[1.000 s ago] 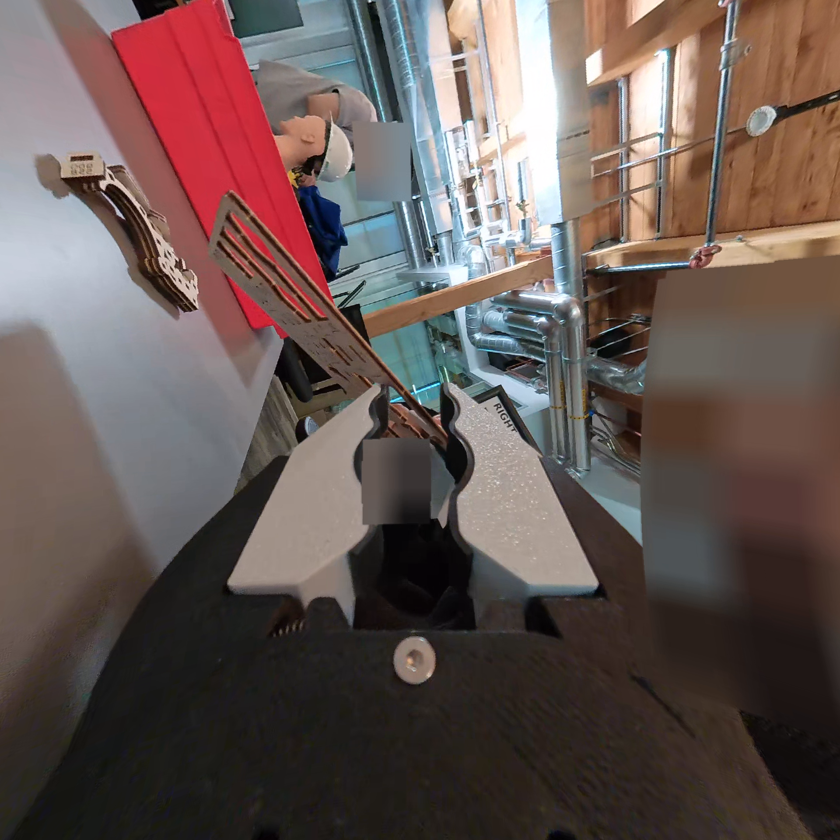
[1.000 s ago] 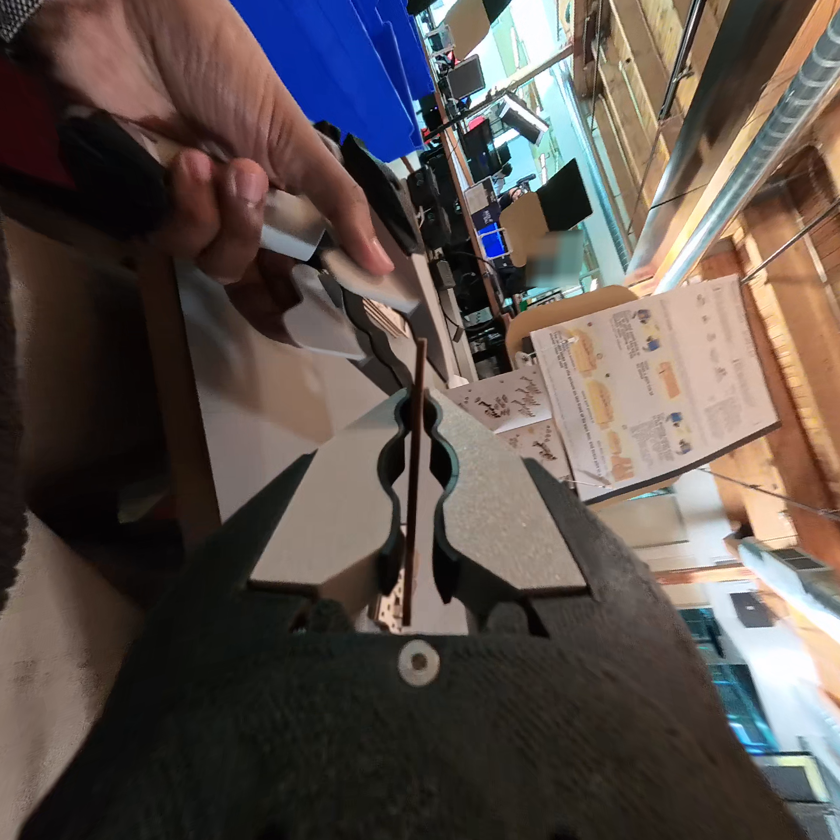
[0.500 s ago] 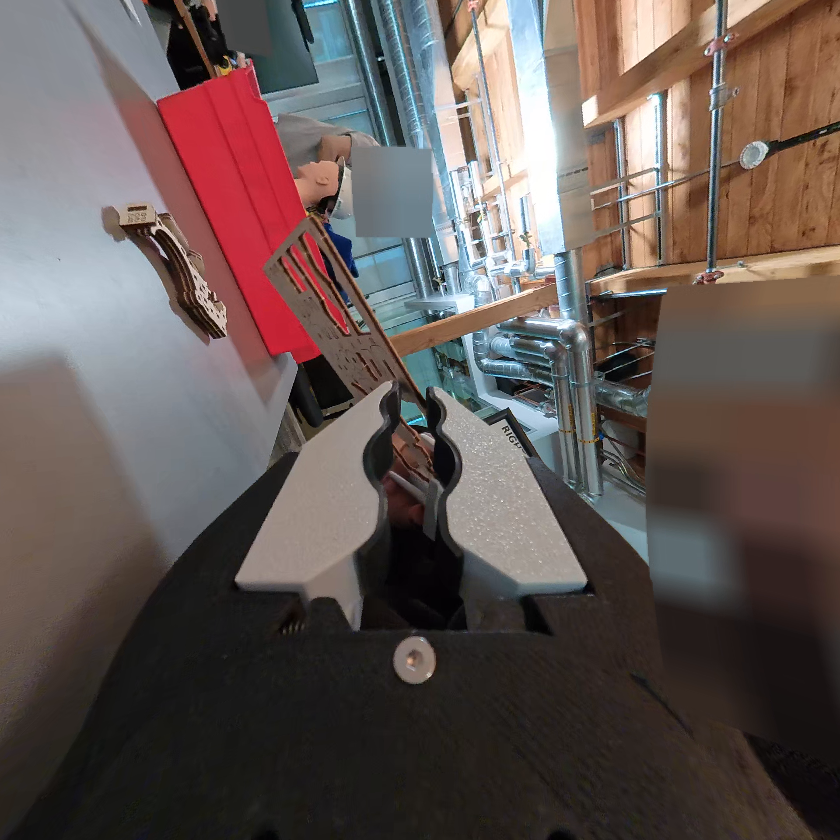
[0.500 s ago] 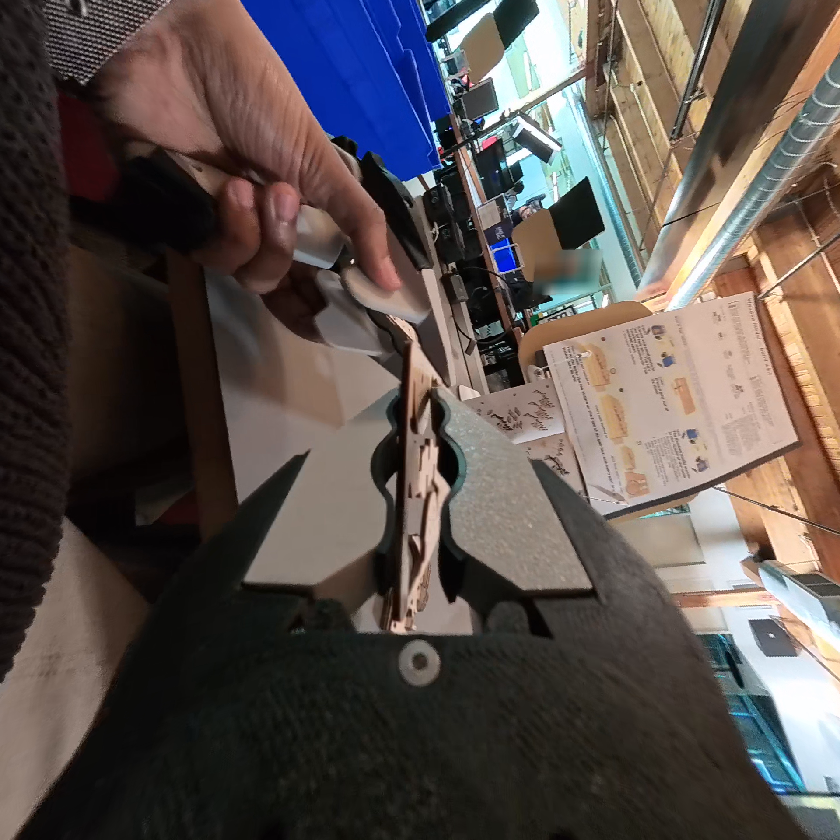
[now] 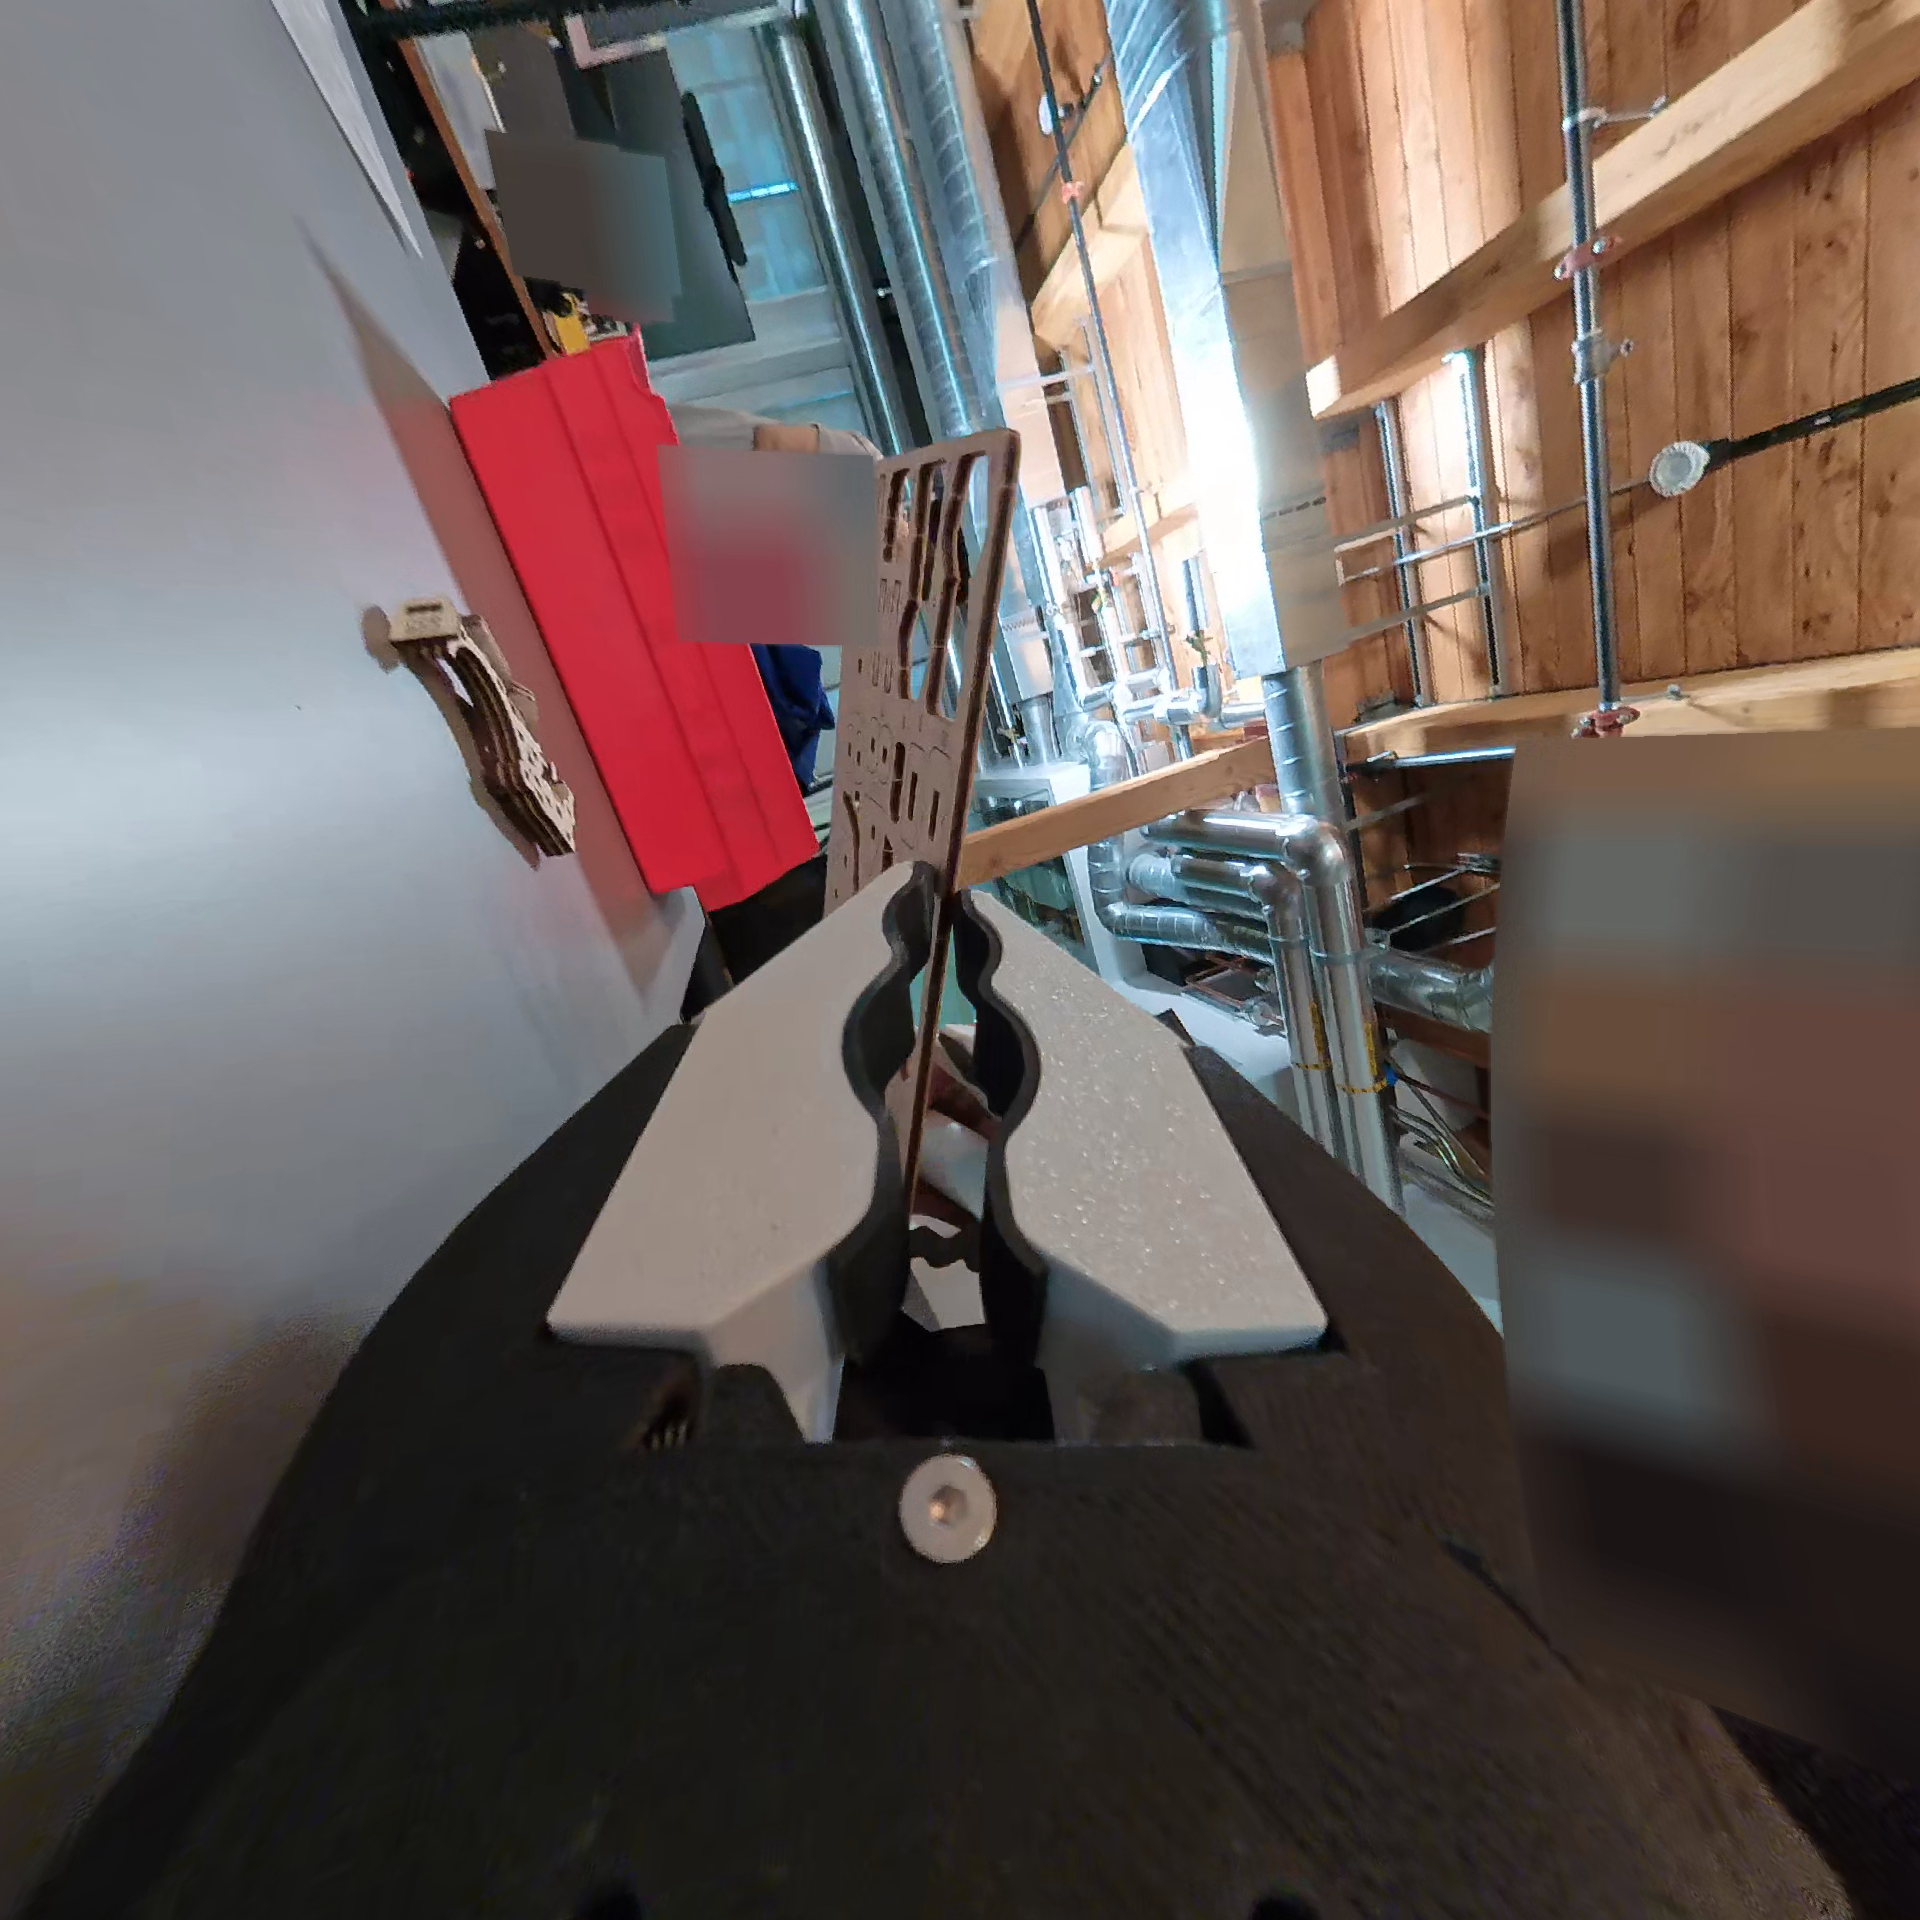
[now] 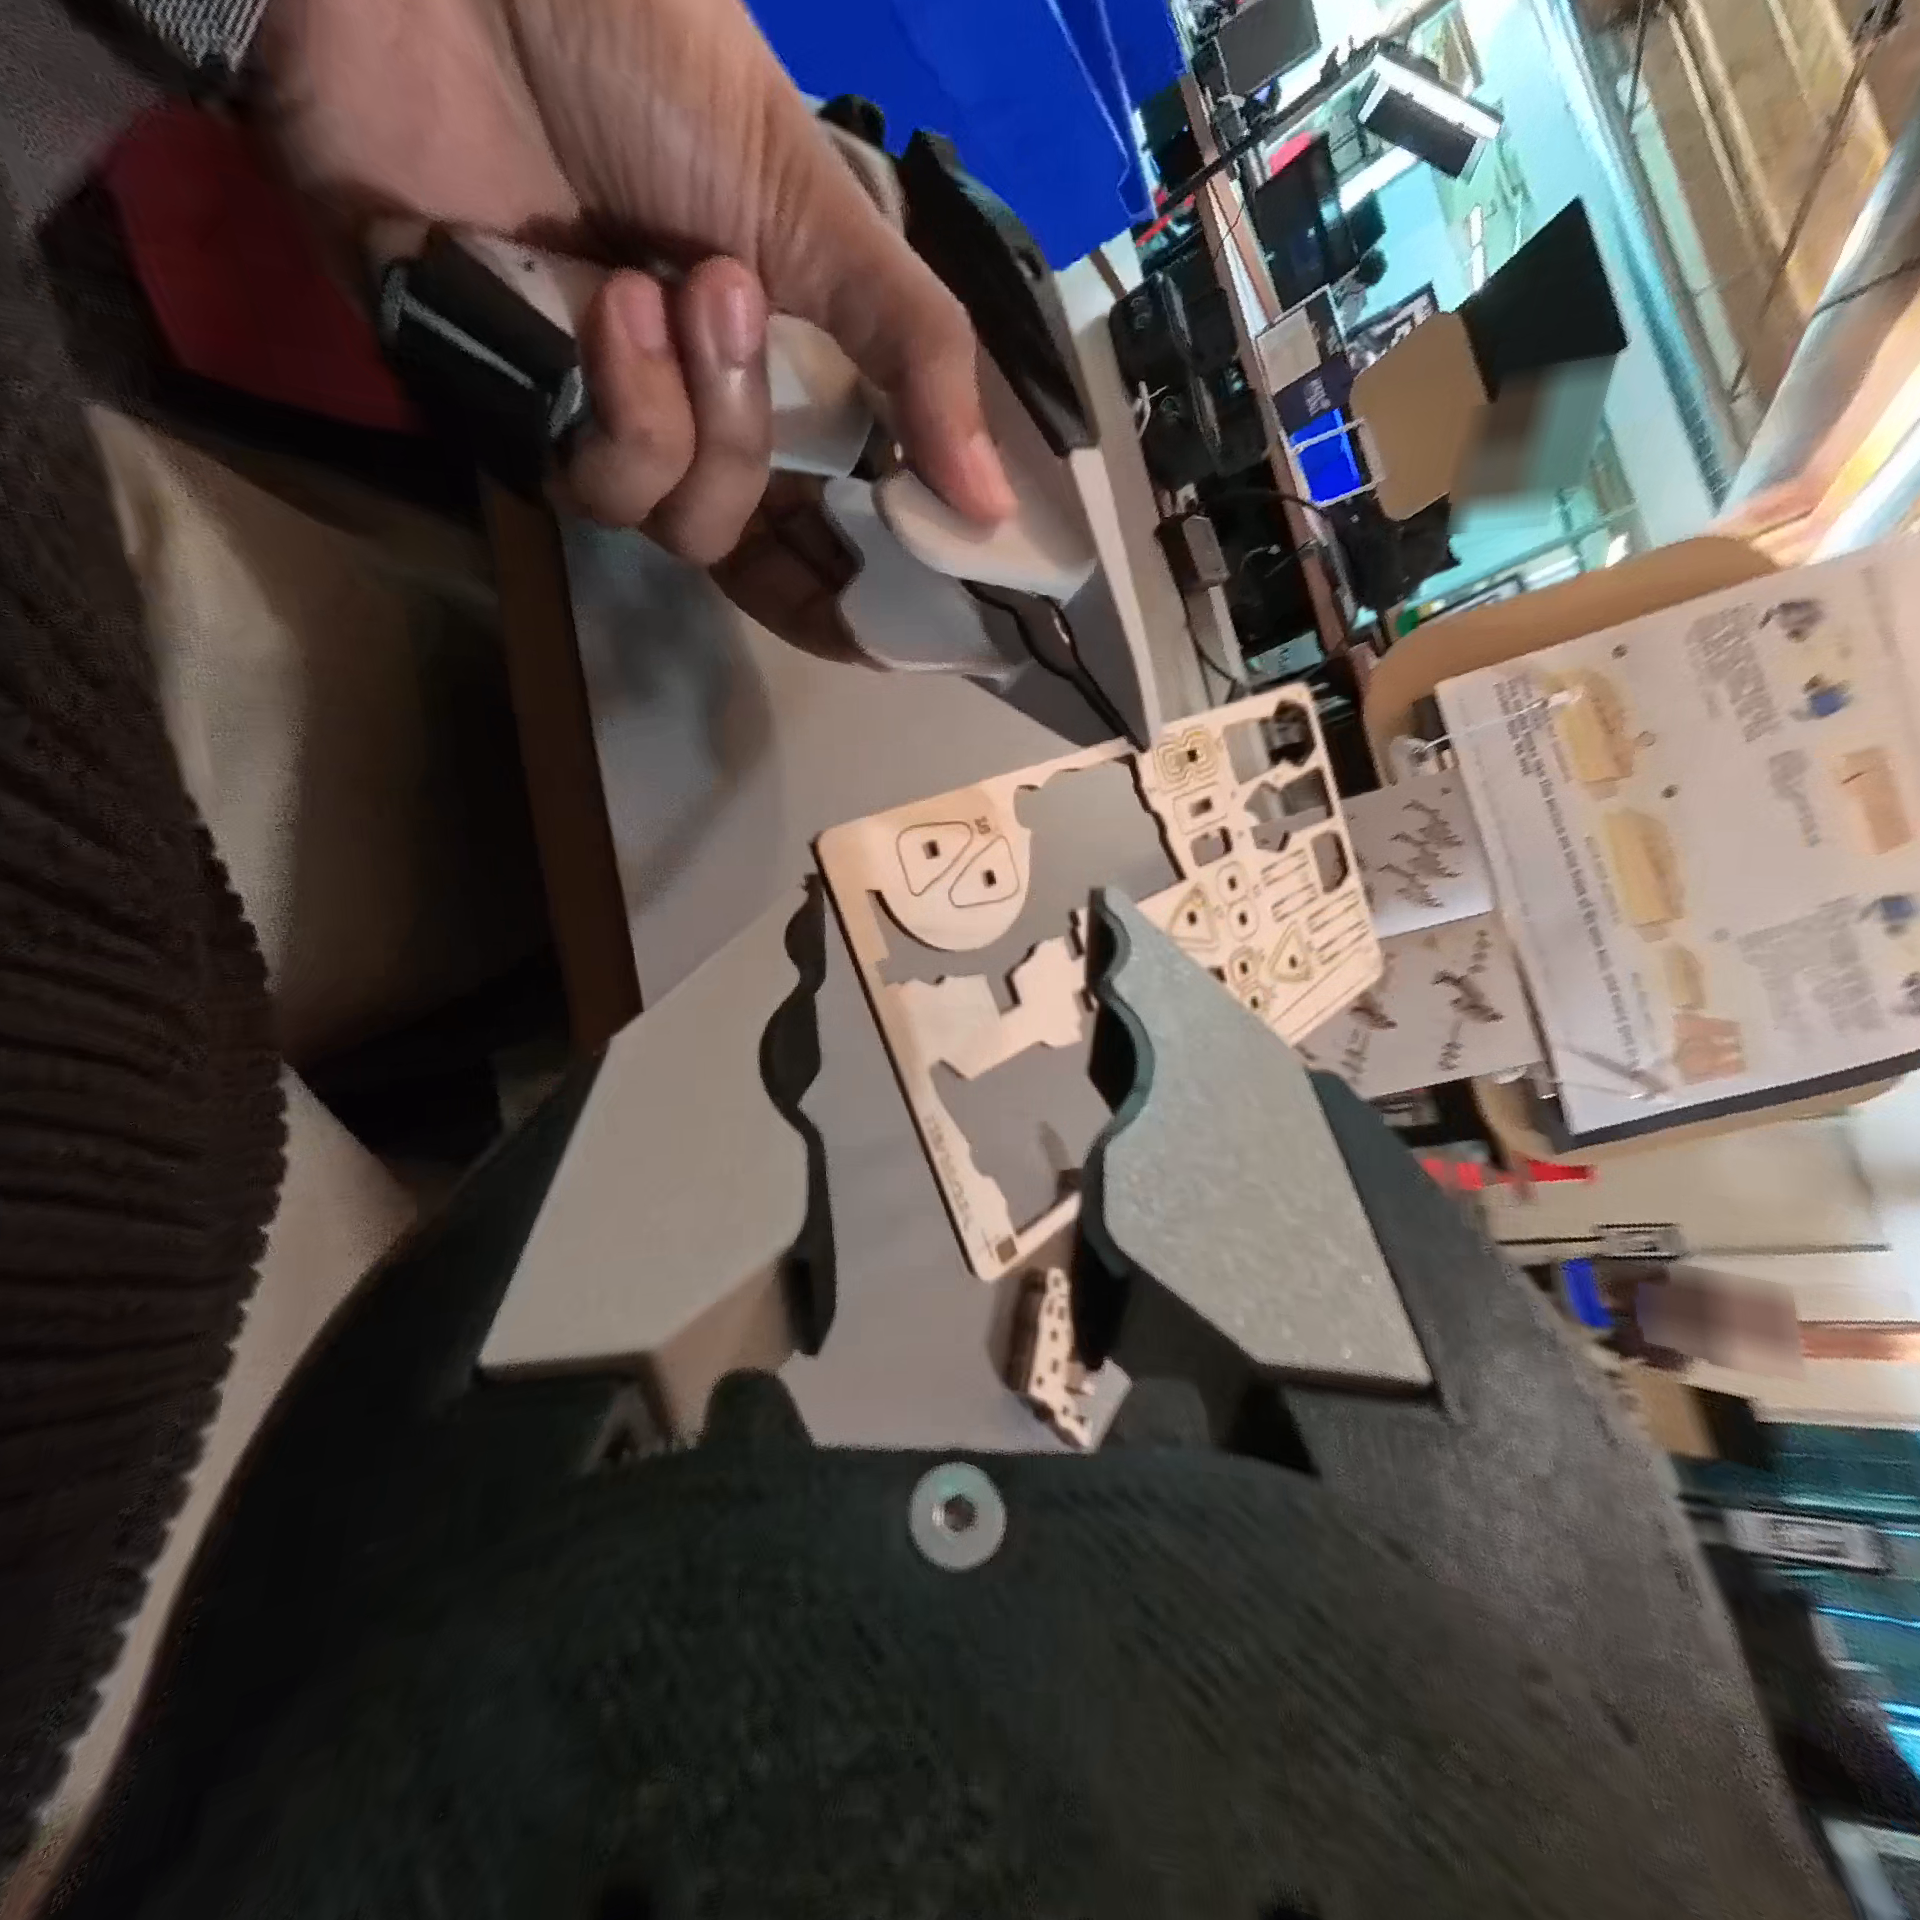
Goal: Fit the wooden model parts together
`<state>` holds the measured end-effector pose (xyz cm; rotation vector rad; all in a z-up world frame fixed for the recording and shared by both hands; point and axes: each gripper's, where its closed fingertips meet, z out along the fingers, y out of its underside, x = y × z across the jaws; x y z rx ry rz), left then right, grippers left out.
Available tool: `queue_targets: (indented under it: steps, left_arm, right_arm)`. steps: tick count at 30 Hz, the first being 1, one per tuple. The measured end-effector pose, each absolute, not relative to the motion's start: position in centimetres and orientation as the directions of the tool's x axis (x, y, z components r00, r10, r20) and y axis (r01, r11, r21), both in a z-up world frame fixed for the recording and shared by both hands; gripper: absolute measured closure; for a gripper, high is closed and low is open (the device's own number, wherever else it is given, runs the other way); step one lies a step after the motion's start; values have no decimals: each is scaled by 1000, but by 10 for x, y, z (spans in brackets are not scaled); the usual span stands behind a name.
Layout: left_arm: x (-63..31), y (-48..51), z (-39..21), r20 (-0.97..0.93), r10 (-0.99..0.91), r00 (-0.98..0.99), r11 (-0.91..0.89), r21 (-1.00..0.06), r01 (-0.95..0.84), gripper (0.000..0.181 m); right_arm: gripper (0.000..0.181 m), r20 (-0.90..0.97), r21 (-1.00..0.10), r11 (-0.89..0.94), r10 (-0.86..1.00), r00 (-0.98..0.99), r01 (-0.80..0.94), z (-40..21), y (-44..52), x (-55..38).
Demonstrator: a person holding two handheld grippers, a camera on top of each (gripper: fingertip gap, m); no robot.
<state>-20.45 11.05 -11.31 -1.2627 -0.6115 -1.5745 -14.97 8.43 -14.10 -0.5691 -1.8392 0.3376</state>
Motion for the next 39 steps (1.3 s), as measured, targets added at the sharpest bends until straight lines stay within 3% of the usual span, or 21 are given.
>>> queue_targets:
  steps: [1,8,13,17,20,24,30,36,39]
  left_arm:
    - [-207,110,-113,924,-380,38,-376,-192,906,180]
    - [-216,108,-108,911,-399,101,-327,-244,913,180]
    - [-213,108,-107,909,-402,114,-333,-260,906,180]
    - [-210,109,-105,903,-415,106,-341,-263,903,180]
    - [-200,109,-101,893,-445,71,-379,-259,888,180]
    - [-181,109,-95,878,-478,-5,-438,-233,868,180]
    - [-180,112,-101,895,-444,-33,-466,-200,862,179]
    - [-174,112,-108,878,-424,223,-458,-420,783,158]
    - [-165,113,-116,844,-418,337,-481,-520,705,157]
  right_arm:
    - [128,774,-536,815,578,-259,220,-140,85,-150]
    - [114,458,-836,507,855,-243,209,-124,101,-147]
    - [105,95,-964,127,985,-143,234,-116,135,-148]
    - [104,-345,-911,-307,933,-101,274,-125,151,-153]
    - [113,-558,-823,-513,809,-184,242,-117,145,-155]
    - [128,-602,-796,-550,761,-241,253,-115,136,-158]
    - [178,-601,-800,-555,738,-307,229,-104,134,-151]
    - [180,-641,-768,-586,699,-317,259,-106,134,-149]
    - [180,-699,-714,-638,631,-336,289,-107,132,-148]
